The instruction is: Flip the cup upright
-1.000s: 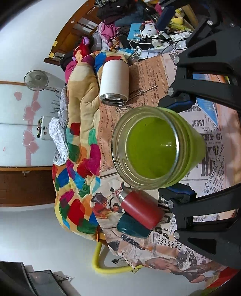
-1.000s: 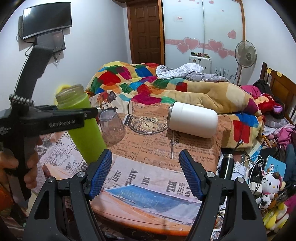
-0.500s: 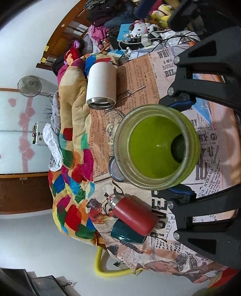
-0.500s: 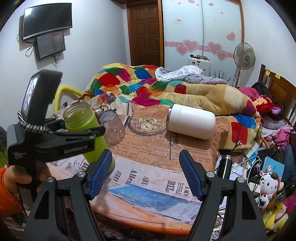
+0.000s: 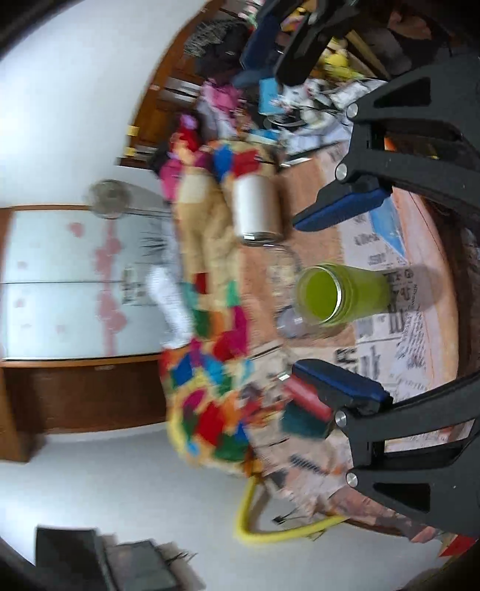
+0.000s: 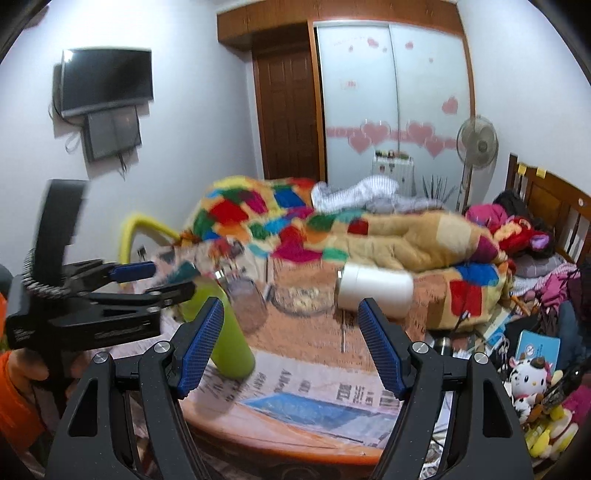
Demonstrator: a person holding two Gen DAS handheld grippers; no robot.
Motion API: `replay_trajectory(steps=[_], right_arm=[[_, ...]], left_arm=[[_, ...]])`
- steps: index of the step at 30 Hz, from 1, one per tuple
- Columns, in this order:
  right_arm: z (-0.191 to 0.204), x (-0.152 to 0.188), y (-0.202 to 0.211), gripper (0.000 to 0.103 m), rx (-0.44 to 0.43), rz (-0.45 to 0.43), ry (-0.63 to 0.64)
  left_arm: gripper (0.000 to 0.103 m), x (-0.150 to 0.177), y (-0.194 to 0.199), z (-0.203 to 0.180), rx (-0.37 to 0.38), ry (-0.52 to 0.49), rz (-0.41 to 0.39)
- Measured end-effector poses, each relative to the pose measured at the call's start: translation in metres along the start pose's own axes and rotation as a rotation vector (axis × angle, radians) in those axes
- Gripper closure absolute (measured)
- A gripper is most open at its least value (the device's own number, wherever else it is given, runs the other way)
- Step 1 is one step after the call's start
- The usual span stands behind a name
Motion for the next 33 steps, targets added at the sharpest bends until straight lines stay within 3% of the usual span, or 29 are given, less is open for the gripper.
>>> replay_trajectory(steps=[5, 12, 17, 20, 23, 26, 33], right_arm=[[0.025, -0.026, 0.044, 0.031, -0.020, -0.132, 0.012], [0.062, -0.043, 0.087, 0.031, -0.038, -0.261, 0.049], [0.074, -0.041, 0.097, 0.028, -0.018, -0.289, 0.064], [0.076, -0.038, 0.098, 0.016, 0.008, -0.293, 0.071], [0.074, -0.036, 0.100, 0.001, 0.037, -0.294, 0.074], [0.072, -0.035, 0.102, 0.000, 0.072, -0.296, 0.087], [0.072, -0.034, 0.107, 0.000, 0.061, -0.291, 0.085]], left_arm=[[0.028, -0.022, 0.088, 0.017, -0.014, 0.048, -0.194], [0.015, -0.021, 0.158, 0.030, -0.065, 0.087, -0.358], [0.008, -0.010, 0.173, 0.037, -0.064, 0.142, -0.385], [0.000, -0.005, 0.177, 0.040, -0.091, 0.149, -0.401], [0.000, -0.002, 0.180, 0.042, -0.111, 0.158, -0.404], [0.000, 0.001, 0.182, 0.043, -0.124, 0.163, -0.405], [0.000, 0.004, 0.185, 0.044, -0.135, 0.165, -0.407]])
Point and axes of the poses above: each gripper's, at about its wrist camera, not at the fingertips, and y roughly against the way its jaws point, z to its left, x to its underside, the point moved 8 cm from there along -y, roughly the way its jaws point, and after that the axes turned 6 degrees about -x, right-handed, at the moved point
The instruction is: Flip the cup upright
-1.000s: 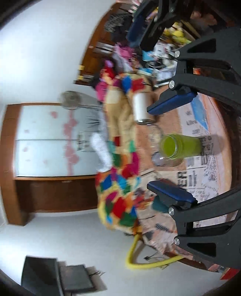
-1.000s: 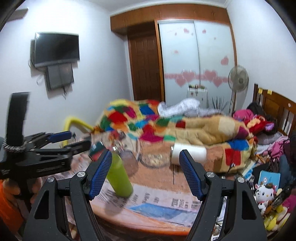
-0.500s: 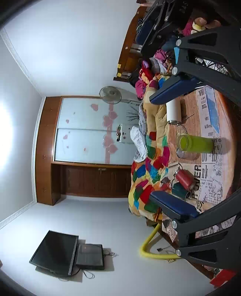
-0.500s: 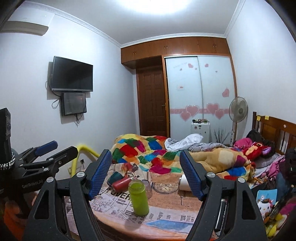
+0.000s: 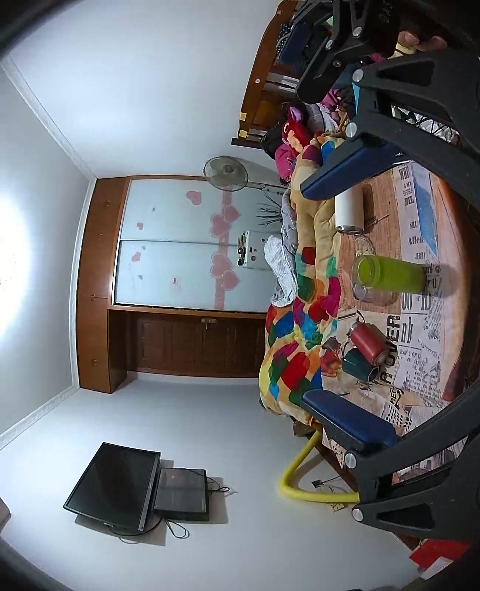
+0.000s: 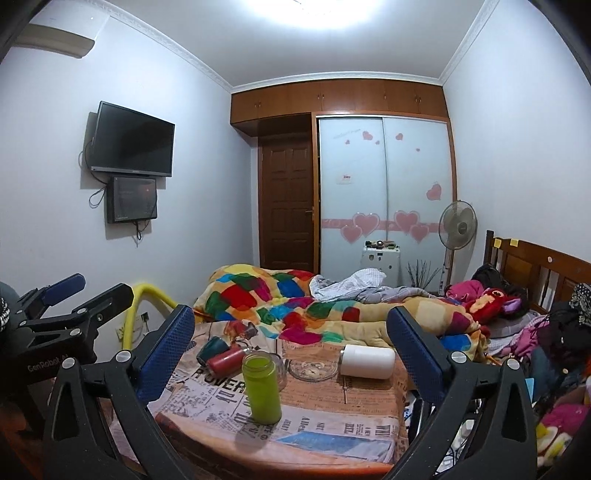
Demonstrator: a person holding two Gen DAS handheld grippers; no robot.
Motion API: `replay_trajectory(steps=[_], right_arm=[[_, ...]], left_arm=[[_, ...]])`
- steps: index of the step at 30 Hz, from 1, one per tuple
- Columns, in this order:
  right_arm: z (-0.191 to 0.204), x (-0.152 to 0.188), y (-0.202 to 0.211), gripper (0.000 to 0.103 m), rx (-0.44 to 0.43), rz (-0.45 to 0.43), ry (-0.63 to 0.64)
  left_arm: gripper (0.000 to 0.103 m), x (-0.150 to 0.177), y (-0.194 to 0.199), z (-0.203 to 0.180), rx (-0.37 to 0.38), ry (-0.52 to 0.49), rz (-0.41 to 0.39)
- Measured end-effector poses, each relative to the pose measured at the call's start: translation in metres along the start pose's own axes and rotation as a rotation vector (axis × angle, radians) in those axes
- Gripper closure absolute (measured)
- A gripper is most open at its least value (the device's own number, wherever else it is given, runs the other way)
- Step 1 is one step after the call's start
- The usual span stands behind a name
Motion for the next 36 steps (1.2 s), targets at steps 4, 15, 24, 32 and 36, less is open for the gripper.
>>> replay_trajectory(steps=[4, 15, 24, 32, 36], right_arm=[[-0.0001, 0.0026, 0.0009, 0.000, -0.003, 0.004, -0.003], [0.0000, 0.0072, -0.0005, 0.000, -0.010, 0.018, -0.008], [0.0010, 0.0073, -0.0020, 0.000, -0.011, 0.023, -0.010], [0.0017, 0.0073, -0.0019, 0.000, -0.012, 0.024, -0.011], [0.0019, 0.0069, -0.0014, 0.000, -0.012, 0.024, -0.011]], left_arm=[[0.000, 0.0008, 0.0008, -0.0008, -0.002, -0.003, 0.001], [0.000, 0.0014, 0.0012, -0.0052, -0.006, -0.020, -0.003], [0.000, 0.0011, 0.0012, -0.0070, -0.005, -0.019, -0.003], [0.000, 0.0013, 0.0014, -0.0066, -0.002, -0.019, -0.002], [0.000, 0.0021, 0.0003, -0.0076, 0.001, -0.020, -0.002]])
Point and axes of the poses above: each gripper's, at about its wrist camera, not at the fingertips, and y roughly against the way its jaws point, z to its left, x to its underside, the point moved 8 cm from there along -y, roughly the way its jaws point, and after that the axes turned 6 degrees about -x, right-handed, at the moved point
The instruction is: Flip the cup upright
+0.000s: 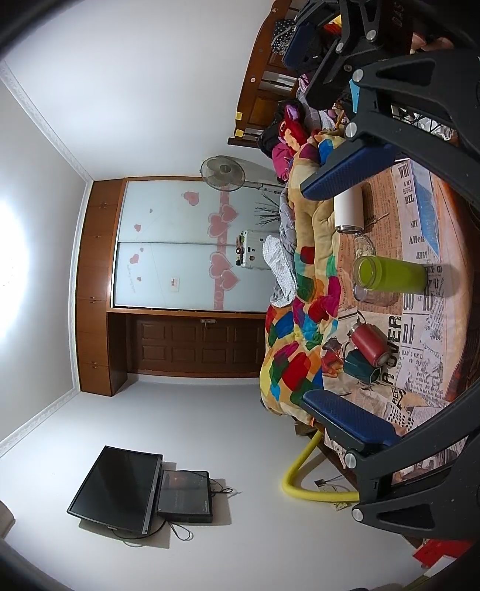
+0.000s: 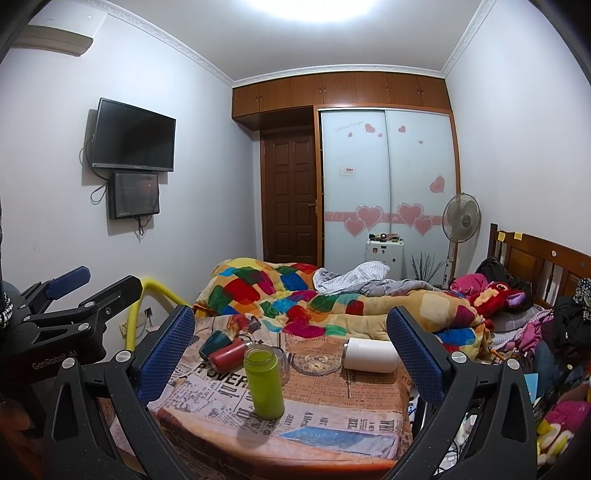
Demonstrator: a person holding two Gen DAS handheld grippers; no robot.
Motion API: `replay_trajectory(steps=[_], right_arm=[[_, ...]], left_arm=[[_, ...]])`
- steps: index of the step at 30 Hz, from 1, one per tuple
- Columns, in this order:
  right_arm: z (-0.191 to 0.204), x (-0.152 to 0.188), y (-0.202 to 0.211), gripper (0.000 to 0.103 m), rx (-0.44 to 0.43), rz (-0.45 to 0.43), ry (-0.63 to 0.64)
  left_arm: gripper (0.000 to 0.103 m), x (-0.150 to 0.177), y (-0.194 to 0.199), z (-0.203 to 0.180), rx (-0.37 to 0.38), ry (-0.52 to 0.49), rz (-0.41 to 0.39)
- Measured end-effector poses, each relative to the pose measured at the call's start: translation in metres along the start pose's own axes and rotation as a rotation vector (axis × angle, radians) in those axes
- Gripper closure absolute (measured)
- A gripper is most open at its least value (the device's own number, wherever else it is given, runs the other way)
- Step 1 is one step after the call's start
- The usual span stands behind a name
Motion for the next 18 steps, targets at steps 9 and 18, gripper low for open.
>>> replay_trajectory(steps=[9, 18], right_arm=[[-0.0002, 0.0000, -0.0004, 0.000, 0.000, 0.000, 0.000], [-0.0006, 0.0000, -0.0007, 0.000, -0.001, 0.000, -0.001]], left_arm=[[0.000, -0.0008, -0.0030, -0.0043, 0.007, -0.001, -0.001], [0.000, -0.0037, -0.0034, -0.0065, 0.016, 0.004, -0.001]])
Point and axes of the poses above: each gripper's, at about its wrist camera, not at the fingertips, and y roughly against the way its jaws point, z to its left, x to its underside, the point moved 8 cm from there along -y, roughly the way its jaws point, and after that the axes turned 6 degrees about -x, right-handed, at the moved point
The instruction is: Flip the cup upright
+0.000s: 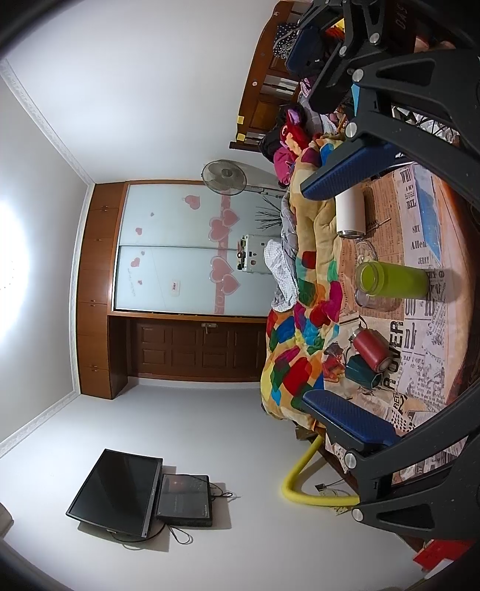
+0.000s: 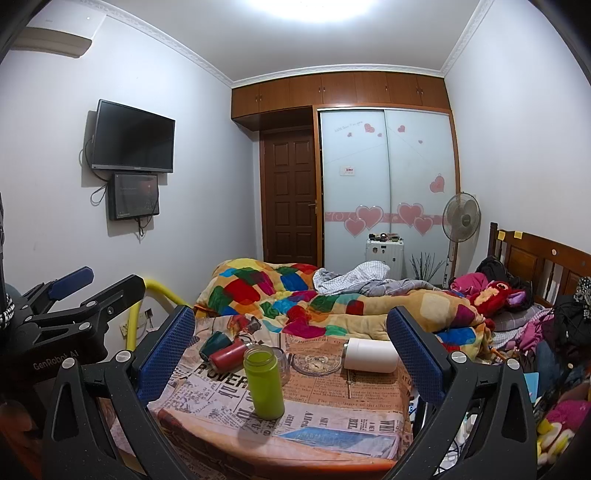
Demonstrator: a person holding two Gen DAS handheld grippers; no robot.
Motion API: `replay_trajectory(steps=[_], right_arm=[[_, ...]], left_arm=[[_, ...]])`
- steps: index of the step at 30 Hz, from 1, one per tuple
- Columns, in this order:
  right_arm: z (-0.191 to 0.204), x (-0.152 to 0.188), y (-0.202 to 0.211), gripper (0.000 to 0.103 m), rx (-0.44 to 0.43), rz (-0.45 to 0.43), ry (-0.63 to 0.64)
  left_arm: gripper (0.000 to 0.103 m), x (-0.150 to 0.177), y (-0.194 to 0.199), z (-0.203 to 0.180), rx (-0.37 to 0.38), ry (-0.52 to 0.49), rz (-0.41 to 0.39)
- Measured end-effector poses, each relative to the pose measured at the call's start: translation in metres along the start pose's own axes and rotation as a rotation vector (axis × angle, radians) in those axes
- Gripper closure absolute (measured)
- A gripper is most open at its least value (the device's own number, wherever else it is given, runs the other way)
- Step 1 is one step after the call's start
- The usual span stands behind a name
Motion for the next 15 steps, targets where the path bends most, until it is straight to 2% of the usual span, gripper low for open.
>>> replay_trajectory(steps=[15], right_arm=[[0.0000, -0.0010, 0.0002, 0.000, 0.001, -0.001, -0.002]], left_arm=[[0.000, -0.0029, 0.0027, -0.0030, 0.000, -0.010, -0.010]])
Point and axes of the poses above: each gripper's, at about its wrist camera, not at the fingertips, and y roughly against the way its jaws point, z to its left, x to its underside, the point moved 8 cm from there along -y, roughly the way its jaws point, and after that the axes turned 6 degrees about -x, right-handed, at the moved point
